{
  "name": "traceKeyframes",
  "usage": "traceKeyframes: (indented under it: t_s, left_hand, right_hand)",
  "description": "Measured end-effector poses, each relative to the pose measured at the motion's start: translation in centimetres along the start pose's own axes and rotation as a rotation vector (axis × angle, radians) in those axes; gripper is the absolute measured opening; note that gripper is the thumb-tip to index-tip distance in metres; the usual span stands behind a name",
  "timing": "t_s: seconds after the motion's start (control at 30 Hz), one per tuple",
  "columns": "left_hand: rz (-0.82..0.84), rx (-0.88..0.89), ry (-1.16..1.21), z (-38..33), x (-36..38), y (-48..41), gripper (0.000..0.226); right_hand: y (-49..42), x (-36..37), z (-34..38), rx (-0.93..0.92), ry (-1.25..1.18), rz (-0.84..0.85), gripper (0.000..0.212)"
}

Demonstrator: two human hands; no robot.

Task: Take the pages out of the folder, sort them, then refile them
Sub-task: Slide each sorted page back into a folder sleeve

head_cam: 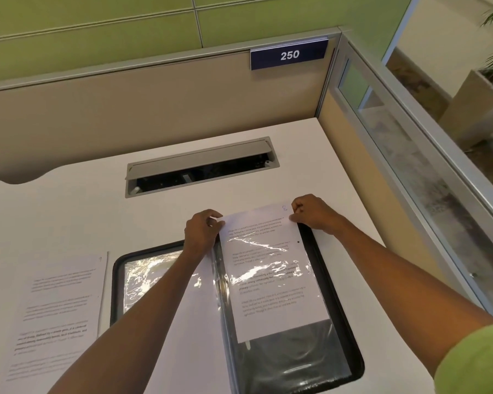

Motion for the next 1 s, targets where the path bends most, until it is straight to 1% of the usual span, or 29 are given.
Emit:
traceKeyframes:
  t_s: [0.1,0.17,0.3,0.4,0.53,0.67,0.83,0.93,1.0]
  left_hand:
    - [0.037,-0.012,-0.043,0.4,0.3,-0.1,0.016]
    - [0.036,-0.003,-0.057,0.3,0.3,-0.3,0.013]
    - [0.014,0.022,-0.100,-0.2,0.1,-0.6,0.003]
    - [0.026,0.021,-0.144,-0.2,0.3,-0.3,0.002]
    - [0.069,0.022,-0.211,0.1,0.8,0.2,0.008]
    - [0.110,0.030,-0.248,0.0,0.8,0.1,0.002]
    - [0.139,0.044,-0.275,0.4,0.6,0.1,0.004]
    - [0.137,0.050,-0.294,0.3,0.6,-0.1,0.006]
    - [0.131,0.057,-0.300,0.1,0.7,-0.2,0.010]
  right_hand:
    - [0.0,0.1,0.0,-0.016,-0.005,0.024,0.021]
    - [-0.1,0.3,0.2,-0.048,-0.038,-0.007,0.022]
    - [-0.3,0.4,0.7,-0.098,-0.069,-0.076,0.034]
    - [-0.2,0.5,0.5,-0.091,-0.002,-0.023,0.039]
    - [-0.3,0.6,-0.2,-0.060,0.084,0.058,0.037]
    - [-0.1,0.5,0.1,-0.100,0.069,0.033,0.040]
    - [-0.1,0.7,-0.4,-0.052,0.151,0.151,0.033]
    - [-0.2,0.5,0.0,-0.093,0.223,0.138,0.030]
    - [-0.3,0.5,0.5,-0.140,0.225,0.108,0.035]
Point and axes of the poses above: each hand's wrist, its own y-axis away from the middle knuckle, its own x-axis out of the palm, z = x × y, the point moved 4 cm from there along -y, towards the middle knuckle, and after that the axes turned 2 degrees about z, right-handed, at the moved point
